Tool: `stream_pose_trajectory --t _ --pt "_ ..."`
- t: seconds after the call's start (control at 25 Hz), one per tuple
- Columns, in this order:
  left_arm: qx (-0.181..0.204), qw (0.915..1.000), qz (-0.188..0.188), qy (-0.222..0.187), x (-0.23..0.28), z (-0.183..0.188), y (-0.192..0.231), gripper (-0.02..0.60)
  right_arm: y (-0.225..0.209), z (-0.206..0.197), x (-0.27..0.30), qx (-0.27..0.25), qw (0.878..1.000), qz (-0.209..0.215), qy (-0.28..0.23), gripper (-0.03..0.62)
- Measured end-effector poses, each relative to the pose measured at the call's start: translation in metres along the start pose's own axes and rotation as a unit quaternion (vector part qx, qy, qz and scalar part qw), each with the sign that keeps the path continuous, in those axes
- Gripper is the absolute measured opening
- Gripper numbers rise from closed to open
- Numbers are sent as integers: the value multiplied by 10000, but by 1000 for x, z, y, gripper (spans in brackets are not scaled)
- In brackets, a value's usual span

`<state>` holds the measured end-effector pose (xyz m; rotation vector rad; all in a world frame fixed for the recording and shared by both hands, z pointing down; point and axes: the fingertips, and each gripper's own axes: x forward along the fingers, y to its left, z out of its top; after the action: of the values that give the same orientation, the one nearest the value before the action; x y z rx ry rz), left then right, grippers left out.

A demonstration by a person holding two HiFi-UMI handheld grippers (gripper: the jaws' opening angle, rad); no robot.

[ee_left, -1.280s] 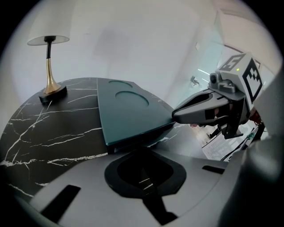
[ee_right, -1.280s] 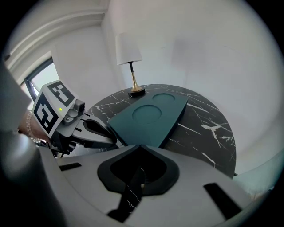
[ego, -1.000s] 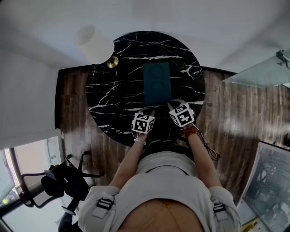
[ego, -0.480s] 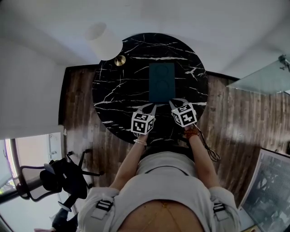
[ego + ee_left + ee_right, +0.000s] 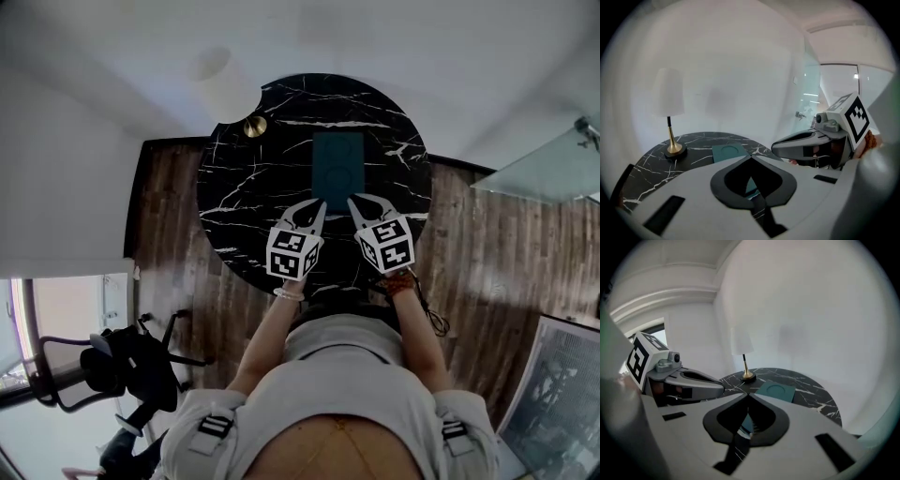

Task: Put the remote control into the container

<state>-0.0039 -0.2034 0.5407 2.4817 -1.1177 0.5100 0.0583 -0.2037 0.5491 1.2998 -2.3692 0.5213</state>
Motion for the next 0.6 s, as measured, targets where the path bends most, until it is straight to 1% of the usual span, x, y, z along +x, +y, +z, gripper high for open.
stream_pose_trajectory --t 0.16,0.32,0.44,0.6 --pt "146 9990 58 -412 -16 32 -7 6 12 35 -16 -239 9988 -5 -439 12" --pt "204 9957 87 -901 -34 66 -13 6 25 67 -33 -393 9950 47 -919 12" --pt "216 9928 66 -1176 -45 85 -18 6 33 85 -45 -463 9914 58 -1222 12" --pt "539 9883 100 -1422 -60 106 -27 6 39 102 -57 -481 9878 63 -1478 12"
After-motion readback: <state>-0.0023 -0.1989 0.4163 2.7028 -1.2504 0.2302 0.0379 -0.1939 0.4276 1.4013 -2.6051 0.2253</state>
